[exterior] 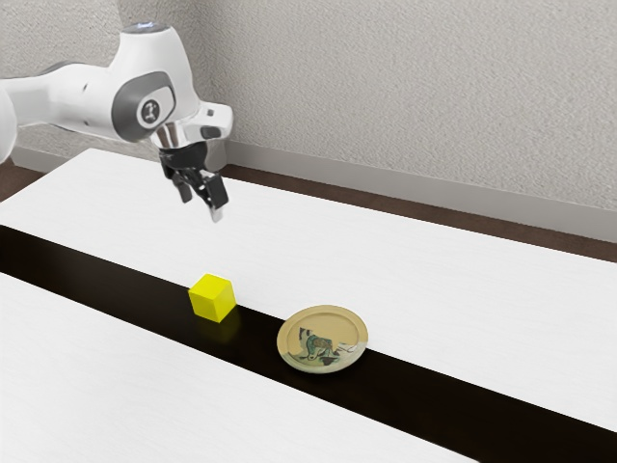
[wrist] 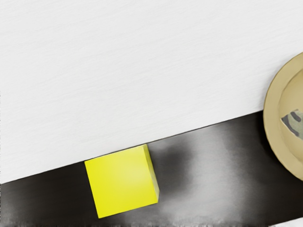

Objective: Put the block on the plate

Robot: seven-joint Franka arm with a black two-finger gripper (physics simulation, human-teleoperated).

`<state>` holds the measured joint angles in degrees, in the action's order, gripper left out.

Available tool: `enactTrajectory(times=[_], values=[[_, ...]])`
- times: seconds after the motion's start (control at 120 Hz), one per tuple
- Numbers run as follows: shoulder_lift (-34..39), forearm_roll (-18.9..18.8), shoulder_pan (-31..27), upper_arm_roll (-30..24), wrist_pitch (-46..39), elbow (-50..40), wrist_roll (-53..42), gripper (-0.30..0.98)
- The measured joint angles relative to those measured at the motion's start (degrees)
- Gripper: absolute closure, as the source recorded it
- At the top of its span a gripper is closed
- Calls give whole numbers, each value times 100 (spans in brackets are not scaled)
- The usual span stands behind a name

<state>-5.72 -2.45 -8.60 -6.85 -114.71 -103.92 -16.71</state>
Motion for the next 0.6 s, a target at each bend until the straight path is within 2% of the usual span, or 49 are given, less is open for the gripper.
enactTrajectory(times=[0.15,0.417,0.6], values=[[-87,-19,-16,-16,87,-81,3,0],[-1238,23,-74,82,-15,39,98,0],[-1785,27,-100,154,-328,124,148,0]])
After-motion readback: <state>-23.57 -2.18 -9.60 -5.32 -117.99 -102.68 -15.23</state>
